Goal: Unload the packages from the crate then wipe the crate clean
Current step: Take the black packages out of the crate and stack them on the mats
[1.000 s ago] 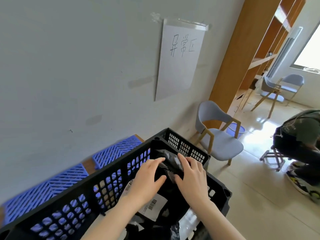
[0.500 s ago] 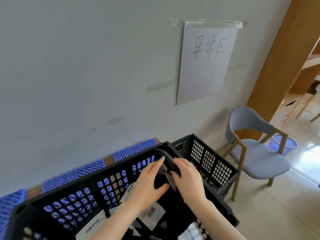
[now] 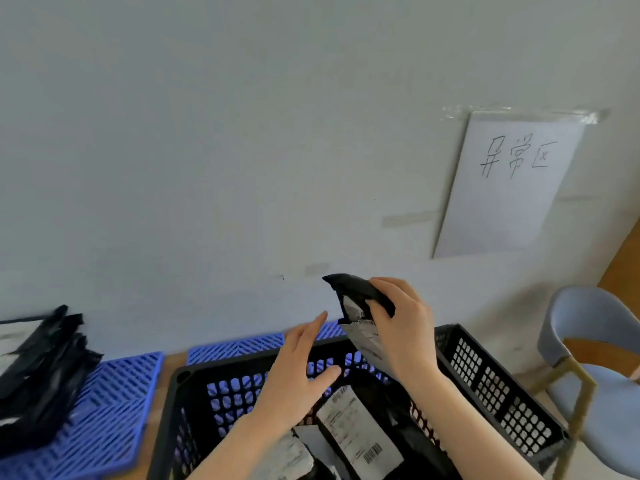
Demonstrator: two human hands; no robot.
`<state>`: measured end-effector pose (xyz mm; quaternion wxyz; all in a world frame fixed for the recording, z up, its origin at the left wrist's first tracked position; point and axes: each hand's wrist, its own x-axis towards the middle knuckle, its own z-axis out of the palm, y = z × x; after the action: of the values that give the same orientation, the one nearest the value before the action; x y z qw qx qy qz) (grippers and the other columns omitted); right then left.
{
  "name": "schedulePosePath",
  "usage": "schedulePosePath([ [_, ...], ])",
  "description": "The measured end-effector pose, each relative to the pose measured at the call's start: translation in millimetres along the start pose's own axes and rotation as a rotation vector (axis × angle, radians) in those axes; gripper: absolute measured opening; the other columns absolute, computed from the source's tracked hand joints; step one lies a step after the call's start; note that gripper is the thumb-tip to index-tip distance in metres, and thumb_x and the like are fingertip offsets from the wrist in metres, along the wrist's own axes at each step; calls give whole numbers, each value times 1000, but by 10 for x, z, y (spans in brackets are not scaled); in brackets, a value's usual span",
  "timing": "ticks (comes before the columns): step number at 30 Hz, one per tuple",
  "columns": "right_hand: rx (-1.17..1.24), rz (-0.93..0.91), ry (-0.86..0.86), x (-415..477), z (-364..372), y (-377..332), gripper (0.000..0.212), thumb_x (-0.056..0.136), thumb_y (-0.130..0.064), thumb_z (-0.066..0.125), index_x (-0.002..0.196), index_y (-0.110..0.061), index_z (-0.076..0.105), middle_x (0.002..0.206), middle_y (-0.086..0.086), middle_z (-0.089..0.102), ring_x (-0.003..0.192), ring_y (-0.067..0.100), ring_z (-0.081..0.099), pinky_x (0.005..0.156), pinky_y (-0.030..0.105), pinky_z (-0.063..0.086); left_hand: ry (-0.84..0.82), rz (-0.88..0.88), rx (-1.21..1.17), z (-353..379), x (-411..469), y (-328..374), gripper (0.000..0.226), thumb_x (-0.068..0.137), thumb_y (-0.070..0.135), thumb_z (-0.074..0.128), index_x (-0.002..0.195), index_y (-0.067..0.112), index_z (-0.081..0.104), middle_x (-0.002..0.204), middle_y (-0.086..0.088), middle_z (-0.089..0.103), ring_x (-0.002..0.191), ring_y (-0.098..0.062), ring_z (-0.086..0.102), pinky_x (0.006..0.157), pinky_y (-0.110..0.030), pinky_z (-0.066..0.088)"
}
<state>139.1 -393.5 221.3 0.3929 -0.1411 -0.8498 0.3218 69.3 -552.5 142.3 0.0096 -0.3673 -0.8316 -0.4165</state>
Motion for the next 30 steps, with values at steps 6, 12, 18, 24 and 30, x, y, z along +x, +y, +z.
schedulePosePath([
  [6, 95, -130, -11, 27, 330, -846, 22, 88, -5, 63, 108, -13, 71, 102, -10, 63, 86, -1, 57, 78, -3, 36, 112, -22, -19, -682, -287, -325, 81, 89, 46, 63, 138, 64, 1, 135, 24, 26, 115, 19, 32, 81, 5, 31],
  [12, 198, -216, -121, -135, 953, -1700, 22, 88, -7, 63, 106, -17, 71, 100, -11, 65, 92, -20, 52, 75, -2, 37, 274, -77, -39, -1532, -682, -744, 90, 85, 45, 69, 140, 60, 0, 135, 21, 24, 120, 27, 21, 90, 8, 21],
  [18, 306, -139, -274, -372, 1708, -2390, 21, 89, -12, 62, 104, -23, 71, 99, -14, 67, 91, -5, 59, 73, 5, 43, 391, -167, -103, -2356, -1193, -1343, 90, 83, 41, 73, 137, 66, 5, 138, 26, 37, 124, 18, 32, 105, -18, 35],
  [24, 397, -55, -393, -628, 2372, -2729, 19, 90, -18, 63, 98, -36, 64, 101, -12, 66, 91, 2, 62, 79, 23, 52, 406, -263, -86, -2757, -1560, -1804, 89, 84, 36, 72, 131, 67, 2, 123, 39, 36, 113, 31, 31, 93, -1, 31],
  [30, 392, -53, -514, -608, 2906, -2767, 22, 88, -19, 66, 100, -37, 65, 104, -14, 62, 94, -1, 58, 82, 22, 49, 534, -371, -75, -2930, -1550, -2221, 81, 92, 35, 62, 131, 74, 3, 122, 32, 47, 106, 21, 48, 95, -13, 42],
])
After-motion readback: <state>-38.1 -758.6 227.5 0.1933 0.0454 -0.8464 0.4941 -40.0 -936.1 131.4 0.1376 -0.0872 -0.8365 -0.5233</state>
